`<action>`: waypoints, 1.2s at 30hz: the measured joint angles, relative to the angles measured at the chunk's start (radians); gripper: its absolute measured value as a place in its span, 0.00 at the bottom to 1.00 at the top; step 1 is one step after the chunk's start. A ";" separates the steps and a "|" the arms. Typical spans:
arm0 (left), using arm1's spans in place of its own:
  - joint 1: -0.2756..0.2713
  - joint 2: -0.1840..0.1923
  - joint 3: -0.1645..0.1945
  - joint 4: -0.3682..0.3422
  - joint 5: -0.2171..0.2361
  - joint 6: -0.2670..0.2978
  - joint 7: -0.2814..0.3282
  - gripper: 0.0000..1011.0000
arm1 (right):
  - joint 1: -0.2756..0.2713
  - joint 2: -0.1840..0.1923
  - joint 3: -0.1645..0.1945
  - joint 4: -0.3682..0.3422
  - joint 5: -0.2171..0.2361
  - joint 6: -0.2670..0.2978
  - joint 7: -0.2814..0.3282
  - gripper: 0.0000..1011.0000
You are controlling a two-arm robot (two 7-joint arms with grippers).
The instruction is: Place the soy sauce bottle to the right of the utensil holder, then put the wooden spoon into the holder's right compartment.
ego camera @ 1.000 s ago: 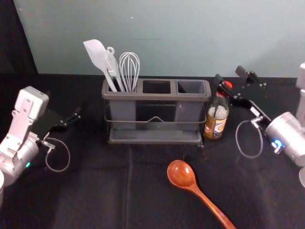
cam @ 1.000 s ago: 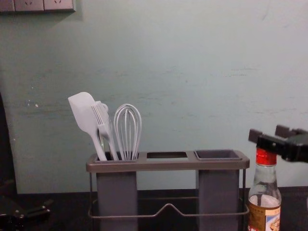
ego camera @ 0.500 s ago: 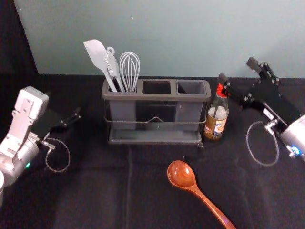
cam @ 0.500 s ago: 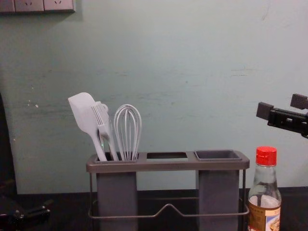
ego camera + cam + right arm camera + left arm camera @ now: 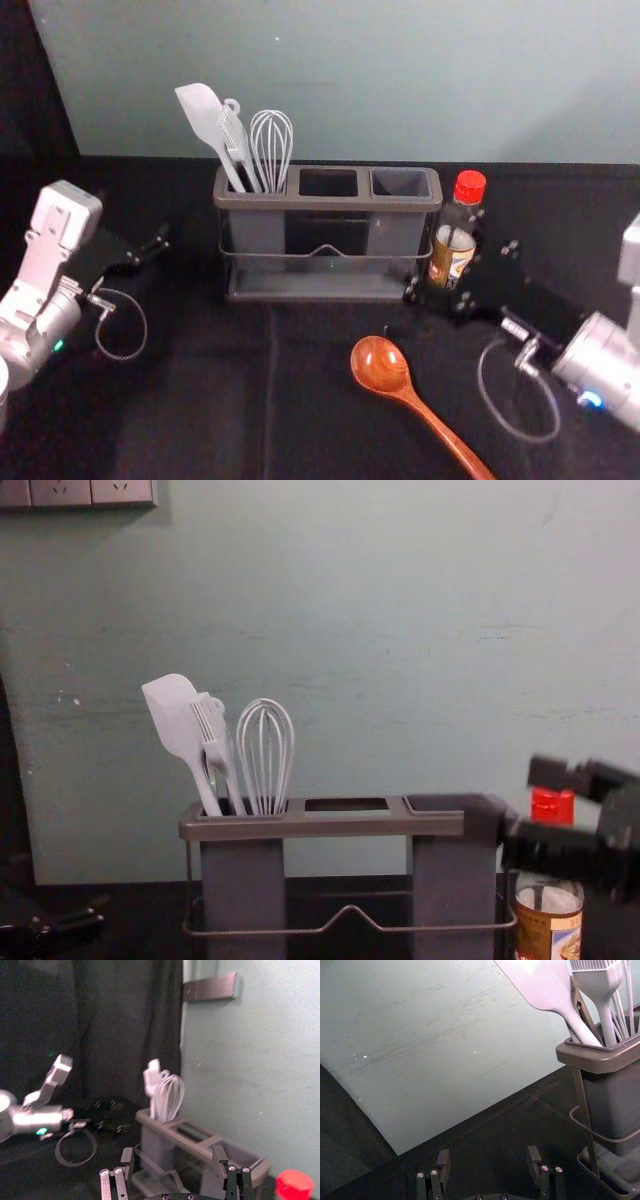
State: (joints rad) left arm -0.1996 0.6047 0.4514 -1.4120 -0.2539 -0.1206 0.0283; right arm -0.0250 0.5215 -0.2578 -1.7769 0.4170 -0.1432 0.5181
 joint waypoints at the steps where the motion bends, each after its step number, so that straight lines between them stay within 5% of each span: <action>1: 0.000 0.000 0.000 0.000 0.000 0.000 0.000 0.99 | -0.003 0.003 -0.007 -0.001 -0.002 0.006 0.000 0.99; 17: 0.000 0.000 0.000 0.000 0.000 0.000 0.000 0.99 | 0.003 0.047 -0.121 -0.023 -0.122 0.305 -0.107 0.99; 36: 0.000 0.000 0.000 0.000 0.000 0.000 0.000 0.99 | 0.005 0.047 -0.123 -0.021 -0.129 0.311 -0.109 0.99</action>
State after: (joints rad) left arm -0.1995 0.6047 0.4514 -1.4120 -0.2539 -0.1205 0.0283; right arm -0.0199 0.5681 -0.3807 -1.7978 0.2883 0.1676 0.4089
